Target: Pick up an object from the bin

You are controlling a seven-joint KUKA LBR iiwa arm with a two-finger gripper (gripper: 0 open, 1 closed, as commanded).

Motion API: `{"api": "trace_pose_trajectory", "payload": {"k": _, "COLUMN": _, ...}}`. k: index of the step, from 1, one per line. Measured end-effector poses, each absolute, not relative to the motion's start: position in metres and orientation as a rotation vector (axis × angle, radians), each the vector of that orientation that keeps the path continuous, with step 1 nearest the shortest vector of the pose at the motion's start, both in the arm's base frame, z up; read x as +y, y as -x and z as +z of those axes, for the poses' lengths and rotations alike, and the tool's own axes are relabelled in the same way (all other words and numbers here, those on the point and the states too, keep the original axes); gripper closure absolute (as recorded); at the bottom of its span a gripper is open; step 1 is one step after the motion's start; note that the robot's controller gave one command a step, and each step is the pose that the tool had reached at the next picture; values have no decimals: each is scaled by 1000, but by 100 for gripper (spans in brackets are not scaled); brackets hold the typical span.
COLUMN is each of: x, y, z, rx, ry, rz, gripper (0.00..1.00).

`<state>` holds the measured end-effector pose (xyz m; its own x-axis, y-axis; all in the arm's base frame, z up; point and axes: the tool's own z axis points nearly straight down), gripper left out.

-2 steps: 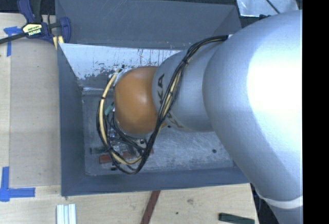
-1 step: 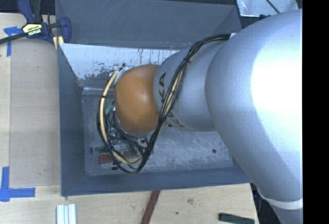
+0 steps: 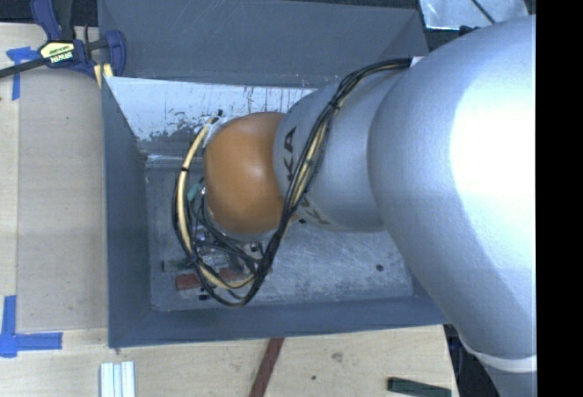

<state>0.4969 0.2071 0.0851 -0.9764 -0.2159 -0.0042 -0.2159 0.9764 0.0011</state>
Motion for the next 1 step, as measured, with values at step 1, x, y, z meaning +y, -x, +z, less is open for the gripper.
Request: {"api": "trace_pose_trajectory", "payload": {"k": 1, "x": 207, "y": -496, "z": 96, "rx": 3124, "ry": 342, "rz": 0, "gripper": 100}}
